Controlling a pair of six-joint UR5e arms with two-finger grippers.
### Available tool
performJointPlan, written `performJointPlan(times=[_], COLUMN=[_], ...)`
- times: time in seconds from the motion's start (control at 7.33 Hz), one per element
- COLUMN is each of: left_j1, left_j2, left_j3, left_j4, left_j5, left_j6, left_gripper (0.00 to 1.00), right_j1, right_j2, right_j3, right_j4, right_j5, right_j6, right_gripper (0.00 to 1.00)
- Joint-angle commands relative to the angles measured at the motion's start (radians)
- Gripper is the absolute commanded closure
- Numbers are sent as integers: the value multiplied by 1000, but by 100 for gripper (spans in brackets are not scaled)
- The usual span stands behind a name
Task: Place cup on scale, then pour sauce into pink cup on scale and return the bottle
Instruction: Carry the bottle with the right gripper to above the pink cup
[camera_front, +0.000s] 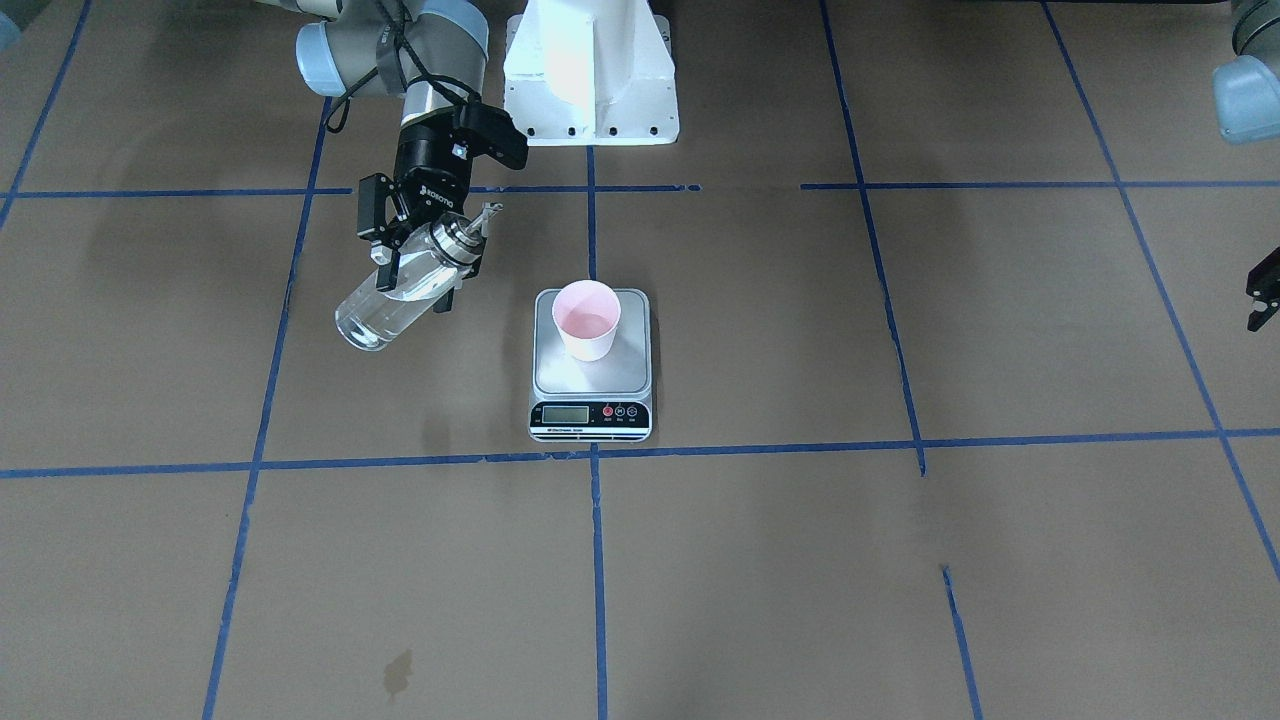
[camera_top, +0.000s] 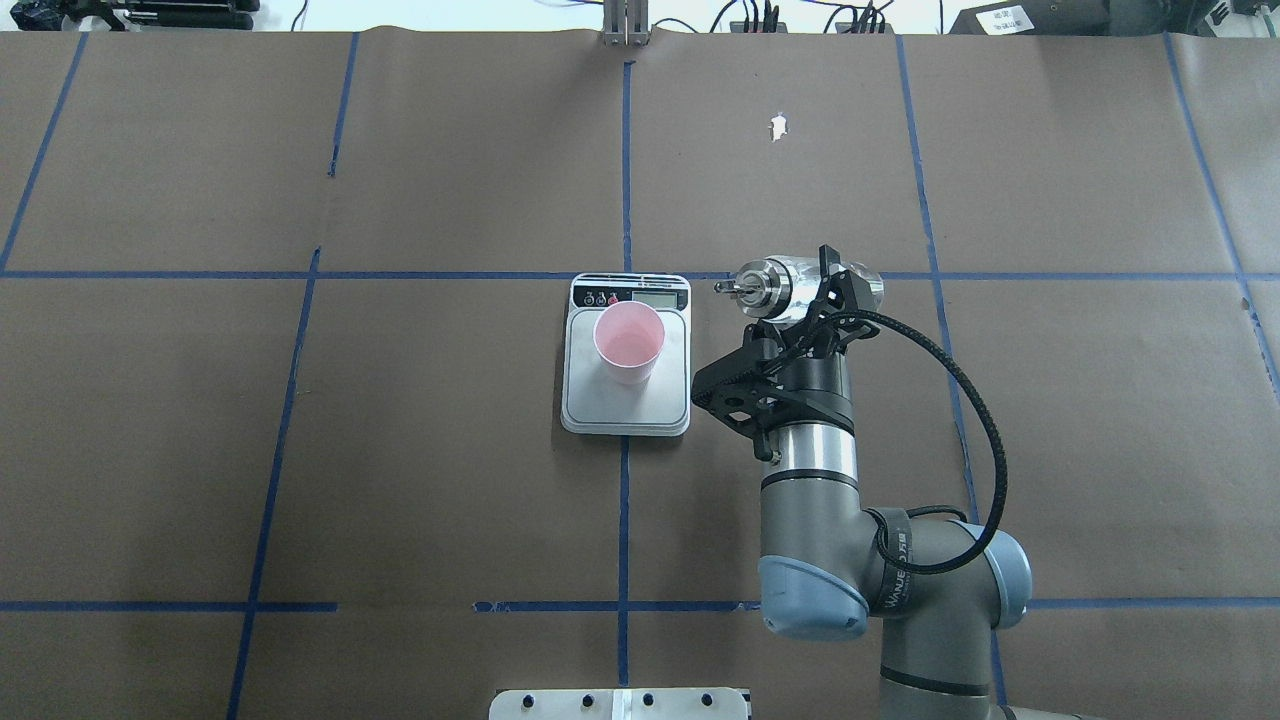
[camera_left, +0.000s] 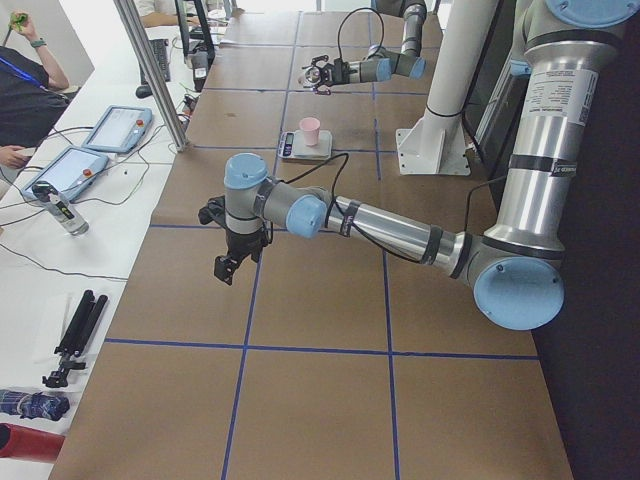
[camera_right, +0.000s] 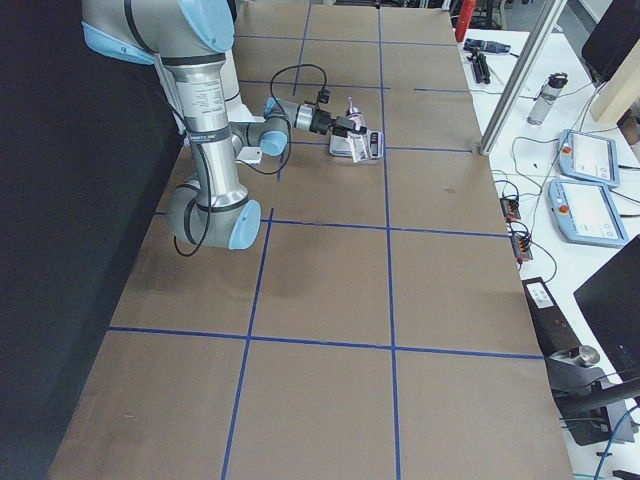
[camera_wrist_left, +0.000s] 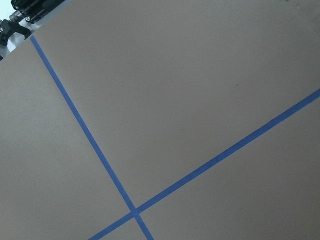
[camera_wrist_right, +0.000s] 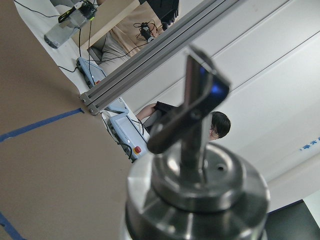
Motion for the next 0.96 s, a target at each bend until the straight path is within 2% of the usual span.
performJointPlan(times=[0.0, 0.27, 0.82], left_j1=[-10, -10, -10], left_j2=[0, 0, 0], left_j3=[7, 7, 4], left_j4=[1, 1, 3], left_j5=[-14, -28, -48], left_j6=[1, 0, 0], left_gripper=[0, 0, 0], right_j1=[-1, -3, -1], right_j2=[25, 65, 74], right_j3=[-43, -79, -95], right_j4=[0, -1, -1], right_j5=[-22, -23, -25], right_j6=[-44, -44, -45], right_gripper=[100, 100, 100])
